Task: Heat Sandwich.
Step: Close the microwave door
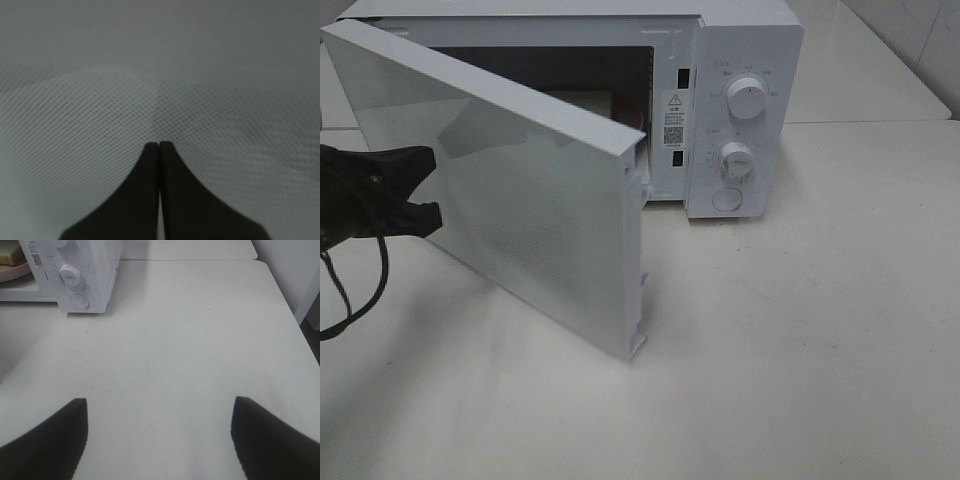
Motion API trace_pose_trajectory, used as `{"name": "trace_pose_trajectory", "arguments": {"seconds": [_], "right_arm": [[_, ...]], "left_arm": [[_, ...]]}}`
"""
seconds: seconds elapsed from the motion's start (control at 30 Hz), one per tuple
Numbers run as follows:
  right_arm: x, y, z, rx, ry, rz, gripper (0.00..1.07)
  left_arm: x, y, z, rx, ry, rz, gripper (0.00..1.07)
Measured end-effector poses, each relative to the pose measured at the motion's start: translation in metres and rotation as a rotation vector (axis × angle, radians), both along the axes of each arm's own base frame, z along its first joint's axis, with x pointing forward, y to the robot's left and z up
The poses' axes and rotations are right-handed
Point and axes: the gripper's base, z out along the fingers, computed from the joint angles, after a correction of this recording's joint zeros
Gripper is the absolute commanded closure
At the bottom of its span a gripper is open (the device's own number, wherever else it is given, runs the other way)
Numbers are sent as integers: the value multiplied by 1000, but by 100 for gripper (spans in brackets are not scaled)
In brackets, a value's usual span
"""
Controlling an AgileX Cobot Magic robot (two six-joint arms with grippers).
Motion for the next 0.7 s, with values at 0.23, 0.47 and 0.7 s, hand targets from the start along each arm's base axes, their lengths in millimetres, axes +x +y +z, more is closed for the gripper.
{"name": "trace_pose_trajectory", "arguments": {"seconds": [0.23, 0.47, 0.7], "right_arm": [[0, 0, 0, 0, 0, 0, 31], [0, 0, 0, 0, 0, 0, 31], [0, 0, 0, 0, 0, 0, 31]], "left_arm": [[7, -18, 3, -16, -18, -35, 107], [17, -35, 13, -67, -35, -2, 107], [30, -58, 26, -87, -4, 9, 107]]}}
